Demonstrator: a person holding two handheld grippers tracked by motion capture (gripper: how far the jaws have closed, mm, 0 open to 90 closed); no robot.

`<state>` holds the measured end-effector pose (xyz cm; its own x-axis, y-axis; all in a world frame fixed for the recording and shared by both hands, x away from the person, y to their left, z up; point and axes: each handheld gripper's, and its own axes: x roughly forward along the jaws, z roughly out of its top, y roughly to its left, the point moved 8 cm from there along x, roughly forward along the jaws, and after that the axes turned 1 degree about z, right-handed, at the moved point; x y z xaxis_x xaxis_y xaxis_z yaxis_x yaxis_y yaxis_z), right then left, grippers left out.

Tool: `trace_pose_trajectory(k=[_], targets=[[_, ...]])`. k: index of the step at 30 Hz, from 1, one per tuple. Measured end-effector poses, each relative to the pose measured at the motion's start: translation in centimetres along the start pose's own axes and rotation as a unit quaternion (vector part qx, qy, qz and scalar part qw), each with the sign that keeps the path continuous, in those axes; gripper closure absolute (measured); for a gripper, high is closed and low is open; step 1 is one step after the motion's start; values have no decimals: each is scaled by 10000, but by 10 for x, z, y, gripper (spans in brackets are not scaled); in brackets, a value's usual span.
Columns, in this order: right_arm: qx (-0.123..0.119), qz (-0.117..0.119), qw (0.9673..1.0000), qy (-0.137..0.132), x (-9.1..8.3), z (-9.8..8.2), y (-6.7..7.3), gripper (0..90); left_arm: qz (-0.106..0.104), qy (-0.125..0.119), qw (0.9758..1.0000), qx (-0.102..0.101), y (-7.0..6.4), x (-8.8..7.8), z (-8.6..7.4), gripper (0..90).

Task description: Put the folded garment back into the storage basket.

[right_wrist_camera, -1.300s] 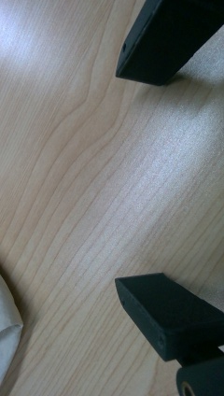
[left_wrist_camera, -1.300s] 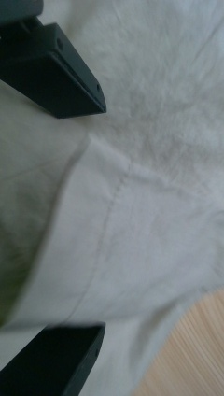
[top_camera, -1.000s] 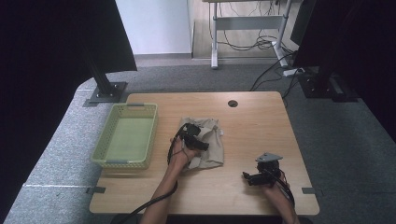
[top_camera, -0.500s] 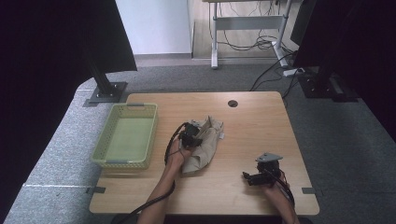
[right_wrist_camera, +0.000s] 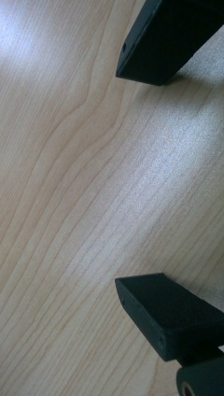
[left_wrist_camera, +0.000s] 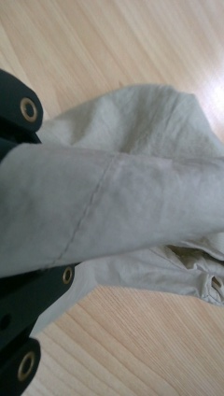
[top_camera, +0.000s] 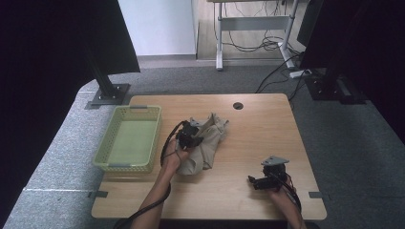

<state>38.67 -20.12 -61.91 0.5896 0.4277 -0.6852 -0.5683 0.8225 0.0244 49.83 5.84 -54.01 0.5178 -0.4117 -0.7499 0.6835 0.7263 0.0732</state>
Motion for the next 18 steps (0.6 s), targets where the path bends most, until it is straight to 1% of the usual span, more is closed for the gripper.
trace_pose_trajectory(k=[1, 7, 8, 9, 10, 12, 15, 16, 17, 18], targets=[[0, 0, 10000, 0, 0, 0, 0, 20, 0, 0, 10000, 0, 0, 0, 0, 808], [2, -1, 10000, -2, 0, 0, 0, 20, 53, -97, 9999, 46, 7, -23, 5, 808], [0, 0, 10000, 3, 0, 0, 0, 20, 48, -121, 9999, 57, 9, -31, 7, 808], [0, 0, 10000, 3, 0, 0, 0, 20, 48, -121, 9999, 57, 9, -31, 7, 808], [1, -1, 10000, 9, 0, 0, 0, 19, 68, -125, 9999, 81, 11, -37, 8, 808], [-13, -3, 10000, 2, 0, 0, 0, 20, 91, -158, 9998, 81, 13, -42, 9, 808], [-7, -1, 10000, 5, 0, 0, 0, 19, 212, -166, 9995, 135, 18, -55, 11, 808], [-7, -1, 10000, 5, 0, 0, 0, 19, 272, -193, 9994, 130, 23, -65, 12, 808], [-7, -1, 10000, 5, 0, 0, 0, 19, 272, -193, 9994, 130, 23, -65, 12, 808], [-7, -1, 10000, 5, 0, 0, 0, 19, 282, -208, 9993, 116, 25, -69, 13, 808]])
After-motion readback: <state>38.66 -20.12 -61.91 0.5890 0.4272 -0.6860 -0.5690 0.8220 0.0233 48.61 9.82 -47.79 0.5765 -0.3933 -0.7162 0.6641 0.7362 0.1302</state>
